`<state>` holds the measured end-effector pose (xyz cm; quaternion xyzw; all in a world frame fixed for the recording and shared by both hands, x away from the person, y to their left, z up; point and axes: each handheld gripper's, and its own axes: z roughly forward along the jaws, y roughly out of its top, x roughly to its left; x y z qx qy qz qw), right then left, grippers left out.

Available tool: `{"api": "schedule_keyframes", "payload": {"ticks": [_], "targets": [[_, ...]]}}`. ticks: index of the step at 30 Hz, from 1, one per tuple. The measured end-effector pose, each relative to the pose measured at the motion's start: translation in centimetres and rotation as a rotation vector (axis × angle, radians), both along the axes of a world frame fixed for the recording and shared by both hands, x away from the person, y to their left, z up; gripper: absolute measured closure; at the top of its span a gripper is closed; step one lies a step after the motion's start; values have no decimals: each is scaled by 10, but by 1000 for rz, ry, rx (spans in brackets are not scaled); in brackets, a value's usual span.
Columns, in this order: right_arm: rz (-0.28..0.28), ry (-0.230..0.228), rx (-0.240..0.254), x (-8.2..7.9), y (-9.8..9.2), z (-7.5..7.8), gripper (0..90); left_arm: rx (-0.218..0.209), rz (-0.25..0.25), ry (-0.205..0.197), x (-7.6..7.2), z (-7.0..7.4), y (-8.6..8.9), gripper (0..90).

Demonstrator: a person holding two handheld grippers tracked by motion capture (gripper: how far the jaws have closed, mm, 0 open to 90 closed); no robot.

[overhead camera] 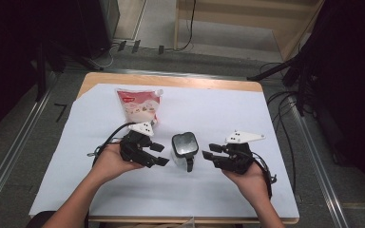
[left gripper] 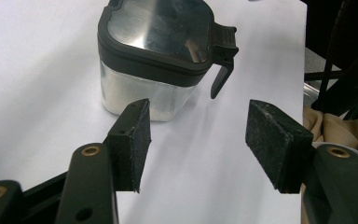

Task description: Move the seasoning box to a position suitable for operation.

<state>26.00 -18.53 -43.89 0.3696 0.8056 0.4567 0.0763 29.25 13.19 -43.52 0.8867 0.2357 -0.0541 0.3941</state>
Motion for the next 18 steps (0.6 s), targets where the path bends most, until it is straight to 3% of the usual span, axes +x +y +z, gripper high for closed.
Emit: {"api": "schedule_keyframes", "payload": {"ticks": [2, 8, 18], "targets": [[6, 4, -2, -5, 1, -1, 585, 19, 2, 0, 0, 0, 0, 402], [44, -3, 0, -15, 7, 0, 617, 14, 9, -3, 3, -1, 3, 406], [137, -14, 16, -25, 28, 1, 850, 3, 42, 6, 8, -1, 12, 405]]}}
